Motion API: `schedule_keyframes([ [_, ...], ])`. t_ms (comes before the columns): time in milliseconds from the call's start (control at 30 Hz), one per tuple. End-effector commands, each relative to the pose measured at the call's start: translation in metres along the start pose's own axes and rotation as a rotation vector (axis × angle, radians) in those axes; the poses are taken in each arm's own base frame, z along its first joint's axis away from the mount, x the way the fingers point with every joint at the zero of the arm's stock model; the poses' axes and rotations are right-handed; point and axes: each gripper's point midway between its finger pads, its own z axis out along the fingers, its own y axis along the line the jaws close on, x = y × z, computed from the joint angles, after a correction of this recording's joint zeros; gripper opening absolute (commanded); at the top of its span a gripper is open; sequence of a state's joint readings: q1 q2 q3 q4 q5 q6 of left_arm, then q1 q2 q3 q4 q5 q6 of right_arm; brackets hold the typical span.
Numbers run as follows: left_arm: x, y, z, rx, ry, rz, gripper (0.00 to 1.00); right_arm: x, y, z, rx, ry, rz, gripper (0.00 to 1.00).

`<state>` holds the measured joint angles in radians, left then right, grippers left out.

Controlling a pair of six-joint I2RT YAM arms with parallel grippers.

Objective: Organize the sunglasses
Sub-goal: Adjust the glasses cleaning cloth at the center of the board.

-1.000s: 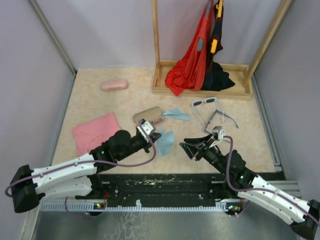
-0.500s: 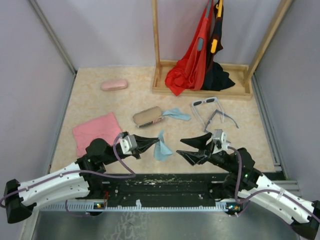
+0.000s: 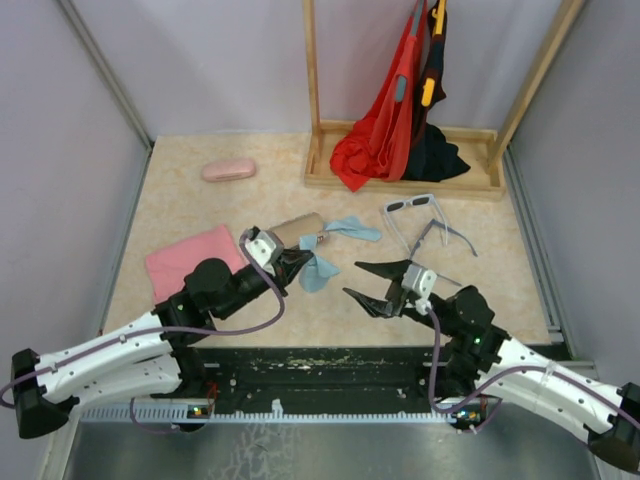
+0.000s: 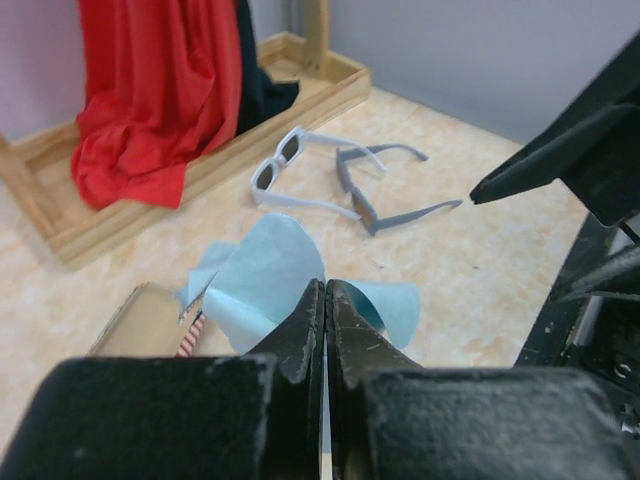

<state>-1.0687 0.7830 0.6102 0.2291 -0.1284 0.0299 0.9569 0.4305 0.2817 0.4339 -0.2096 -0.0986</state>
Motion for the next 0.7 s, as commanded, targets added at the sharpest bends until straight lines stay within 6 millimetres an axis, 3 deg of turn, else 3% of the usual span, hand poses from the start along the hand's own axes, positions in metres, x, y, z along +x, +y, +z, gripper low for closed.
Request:
schedule_keyframes([
  [0, 0.008, 0.028, 0.0, -0.181, 0.112, -0.064, 0.01, -0.022, -0.023, 0.012, 0.061, -0.082, -0.27, 0.55],
  [167, 0.008, 0.038, 0.0, -0.272, 0.186, -0.109, 0.0, -0.01, -0.029, 0.023, 0.062, -0.049, -0.383, 0.55],
  [467, 0.008, 0.039, 0.0, -0.323, 0.263, -0.187, 0.0, 0.019, -0.02, 0.047, 0.009, 0.021, -0.519, 0.55],
  [667, 0.006, 0.035, 0.0, -0.308, 0.267, -0.208, 0.0, 0.024, -0.031, 0.054, 0.069, 0.024, -0.548, 0.55],
])
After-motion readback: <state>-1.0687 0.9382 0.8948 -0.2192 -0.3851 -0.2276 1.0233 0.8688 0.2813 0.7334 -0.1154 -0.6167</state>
